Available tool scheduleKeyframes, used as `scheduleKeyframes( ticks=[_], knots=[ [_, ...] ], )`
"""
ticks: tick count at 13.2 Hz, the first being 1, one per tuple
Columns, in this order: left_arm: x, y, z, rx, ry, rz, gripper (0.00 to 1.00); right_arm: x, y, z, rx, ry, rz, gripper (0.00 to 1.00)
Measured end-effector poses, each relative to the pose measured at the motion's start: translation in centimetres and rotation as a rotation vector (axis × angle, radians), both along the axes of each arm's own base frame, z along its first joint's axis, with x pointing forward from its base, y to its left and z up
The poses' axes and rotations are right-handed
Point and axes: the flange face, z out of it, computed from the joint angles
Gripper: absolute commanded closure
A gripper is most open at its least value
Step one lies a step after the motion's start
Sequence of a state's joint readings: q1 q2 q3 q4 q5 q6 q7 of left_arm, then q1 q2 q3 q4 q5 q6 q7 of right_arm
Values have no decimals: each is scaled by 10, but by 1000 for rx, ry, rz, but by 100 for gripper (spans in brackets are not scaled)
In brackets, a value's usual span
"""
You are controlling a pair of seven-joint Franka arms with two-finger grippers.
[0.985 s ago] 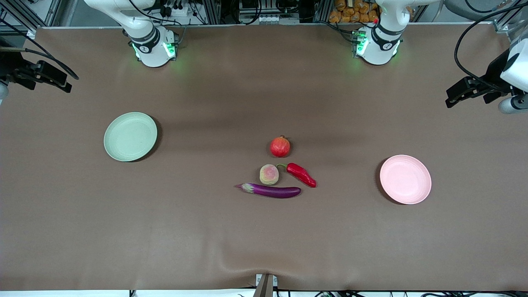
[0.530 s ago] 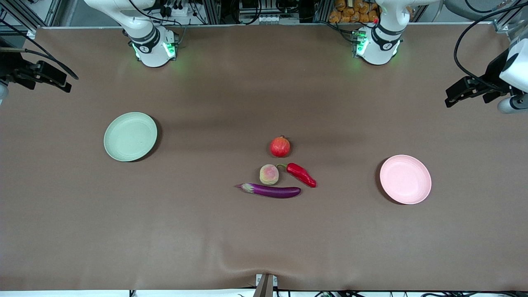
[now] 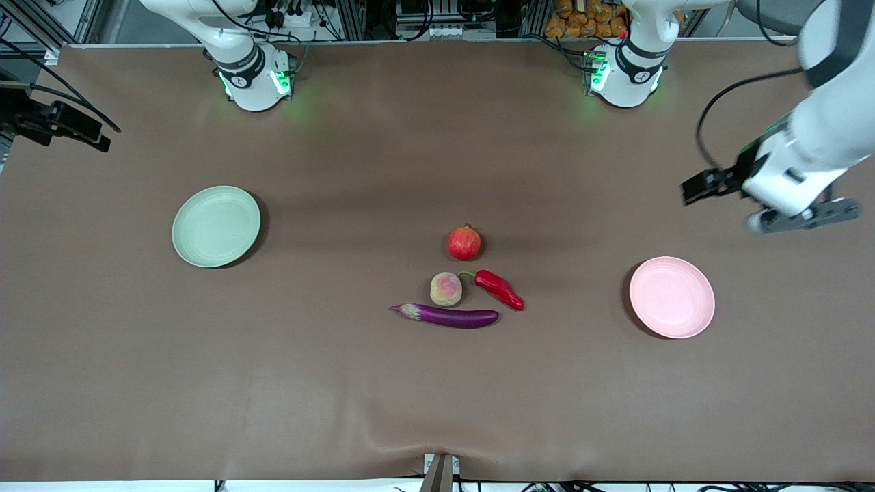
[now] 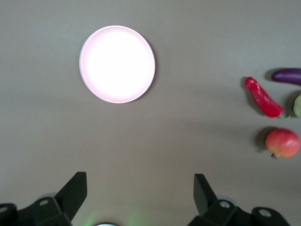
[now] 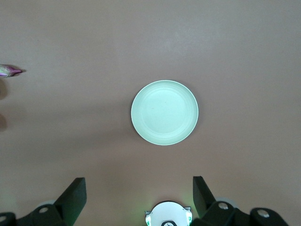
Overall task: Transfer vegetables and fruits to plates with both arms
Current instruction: 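Reach the left gripper down to the red chili pepper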
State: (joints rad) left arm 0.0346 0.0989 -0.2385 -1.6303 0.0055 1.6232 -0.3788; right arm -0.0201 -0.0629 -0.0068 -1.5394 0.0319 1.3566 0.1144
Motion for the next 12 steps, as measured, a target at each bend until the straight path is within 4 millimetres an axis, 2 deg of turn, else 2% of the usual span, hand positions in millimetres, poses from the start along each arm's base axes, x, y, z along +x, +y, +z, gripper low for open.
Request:
scheduleKeyframes(
  ticks=[4,6,12],
  knots=[
    [9,-84,-89,5,-12,165,0,-1,0,-1,0,6,1,0],
    [9,-118,-126,60,-16,203,0,-1,0,-1,0,7,2,0],
    [7,-192,-207,38,-37,377,0,-1,1,-1,1,8,2,0]
  ],
)
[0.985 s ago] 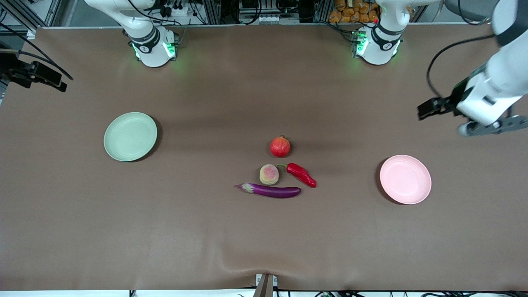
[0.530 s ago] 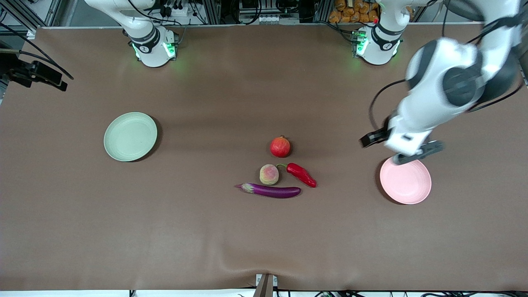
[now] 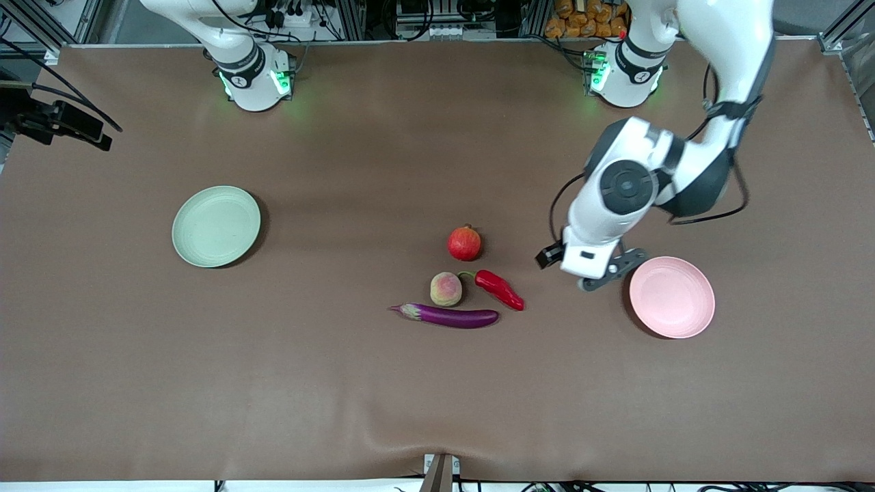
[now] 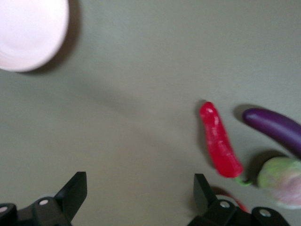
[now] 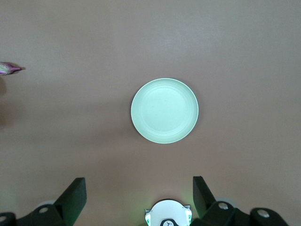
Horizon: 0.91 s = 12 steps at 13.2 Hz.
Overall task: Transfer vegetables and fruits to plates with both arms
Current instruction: 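Reach the left gripper down to the red chili pepper, then grasp the red pepper with the left gripper and lift it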
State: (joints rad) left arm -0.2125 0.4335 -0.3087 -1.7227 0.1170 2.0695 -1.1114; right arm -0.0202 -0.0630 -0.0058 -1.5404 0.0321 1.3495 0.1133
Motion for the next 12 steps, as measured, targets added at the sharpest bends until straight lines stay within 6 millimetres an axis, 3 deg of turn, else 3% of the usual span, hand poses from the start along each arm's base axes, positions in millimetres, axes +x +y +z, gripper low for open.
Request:
scheduleKeyframes(
  ticks=[3,6,9,12],
  knots=[
    [-5,-31,-49,8,-24,74,0,0,0,0,0,1,1,0],
    [-11,-56,-86,17,-46,172,0,-1,0,0,0,5,1,0],
    [-15,-82,-111,1,-45,247,0,-1,0,-1,0,6,1,0],
    [-11,-88,-122,-30,-63,307,5,-1,1,-1,0,7,2,0]
  ],
)
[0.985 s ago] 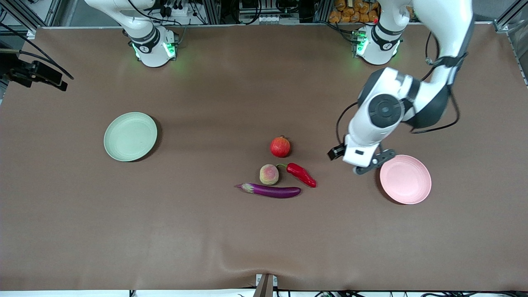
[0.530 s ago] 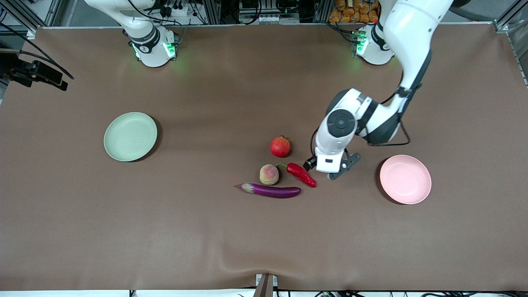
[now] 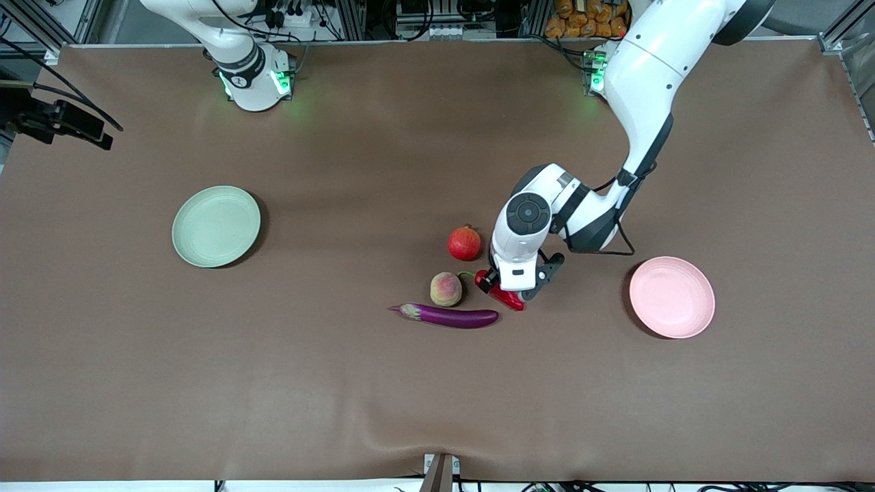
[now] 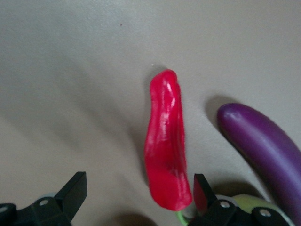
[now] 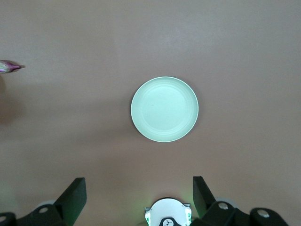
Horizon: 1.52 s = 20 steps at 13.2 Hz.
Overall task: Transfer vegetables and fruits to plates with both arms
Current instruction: 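Grasp the red pepper with the left gripper and lift it, then lower the pepper onto the pink plate while the right gripper reaches the peach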
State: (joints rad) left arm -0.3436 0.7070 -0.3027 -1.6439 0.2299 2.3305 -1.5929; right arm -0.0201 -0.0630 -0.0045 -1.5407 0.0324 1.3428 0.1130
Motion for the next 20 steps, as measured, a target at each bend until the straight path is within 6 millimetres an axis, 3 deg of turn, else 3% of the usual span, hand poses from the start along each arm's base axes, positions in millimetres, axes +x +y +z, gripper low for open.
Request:
scheduleKeyframes(
  ticks=[4,5,6,8,11,14,16,18,20],
  knots=[
    [4,-1,-14,-32,-21,39,19,-1,0,-2,0,9,0,0],
    [4,-2,-17,-40,-25,47,28,-1,0,-3,0,19,0,0],
    [4,-2,-20,-48,-29,52,45,0,0,-5,1,23,0,0],
    [4,-3,-29,-60,-34,63,99,4,-1,-11,0,34,4,0],
    [8,1,-39,-71,-43,74,100,17,-2,-33,-12,74,8,0],
    [25,18,-28,-48,-71,68,100,39,-3,-69,-18,130,11,0],
    [38,44,-2,14,-48,16,100,44,-2,-79,-23,148,1,0],
    [49,76,42,71,-25,-60,100,46,5,-83,-40,157,-89,0],
    [55,117,82,103,2,-141,100,52,40,-95,-47,175,-201,0]
  ],
)
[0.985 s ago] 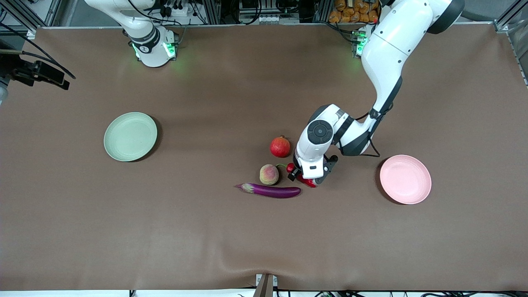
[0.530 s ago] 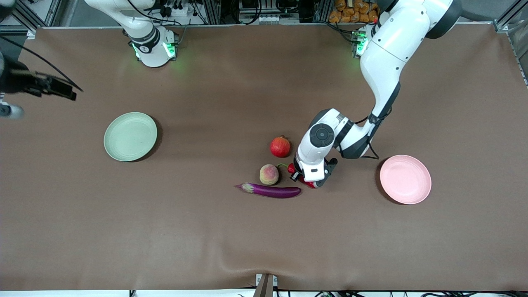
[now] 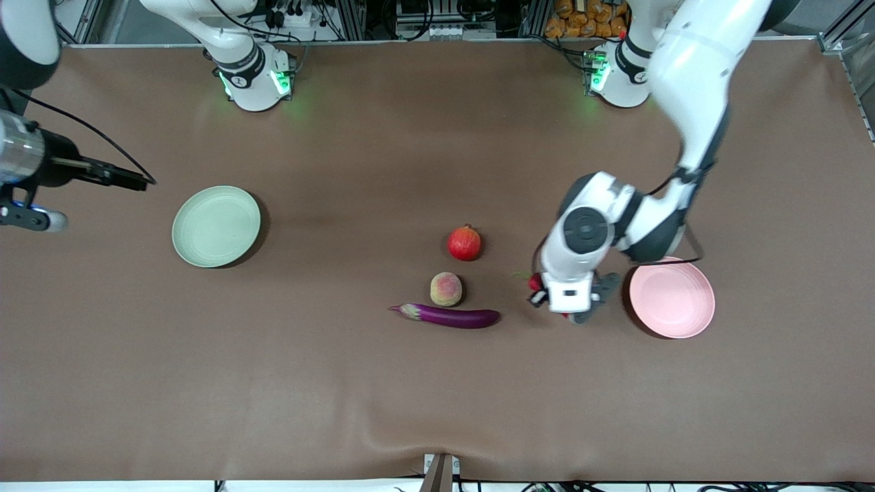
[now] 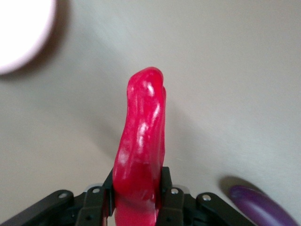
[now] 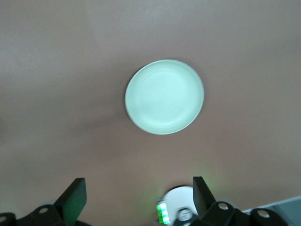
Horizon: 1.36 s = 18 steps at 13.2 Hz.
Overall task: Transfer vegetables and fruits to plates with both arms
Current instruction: 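Lower the pepper onto the pink plate while the right gripper reaches the peach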
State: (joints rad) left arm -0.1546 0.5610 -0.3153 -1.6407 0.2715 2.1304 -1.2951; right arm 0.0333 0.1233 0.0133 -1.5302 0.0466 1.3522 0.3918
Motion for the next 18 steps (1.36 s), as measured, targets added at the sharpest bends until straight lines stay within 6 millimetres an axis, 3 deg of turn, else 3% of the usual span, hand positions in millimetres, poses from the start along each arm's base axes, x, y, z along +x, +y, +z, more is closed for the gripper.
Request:
scheduleKeyframes(
  ticks=[2,5,8,10,12,14,16,18],
  knots=[
    [-1,49,20,5,49,-82,100,16,55,-28,4,-3,-105,0],
    [0,145,27,-31,142,-196,100,33,155,-85,-39,-26,-307,0],
    [-3,254,9,-85,208,-326,100,25,284,-145,-60,-109,-520,0],
    [-7,306,-9,-127,220,-395,100,16,351,-189,-20,-171,-642,0],
    [-4,329,-25,-156,188,-470,100,11,391,-240,19,-212,-709,0],
    [2,327,-36,-138,157,-555,100,3,418,-280,60,-245,-764,0],
    [6,322,-50,-108,136,-608,100,0,436,-299,112,-278,-810,0],
    [6,321,-62,-110,139,-623,97,2,445,-305,138,-294,-813,0]
  ],
)
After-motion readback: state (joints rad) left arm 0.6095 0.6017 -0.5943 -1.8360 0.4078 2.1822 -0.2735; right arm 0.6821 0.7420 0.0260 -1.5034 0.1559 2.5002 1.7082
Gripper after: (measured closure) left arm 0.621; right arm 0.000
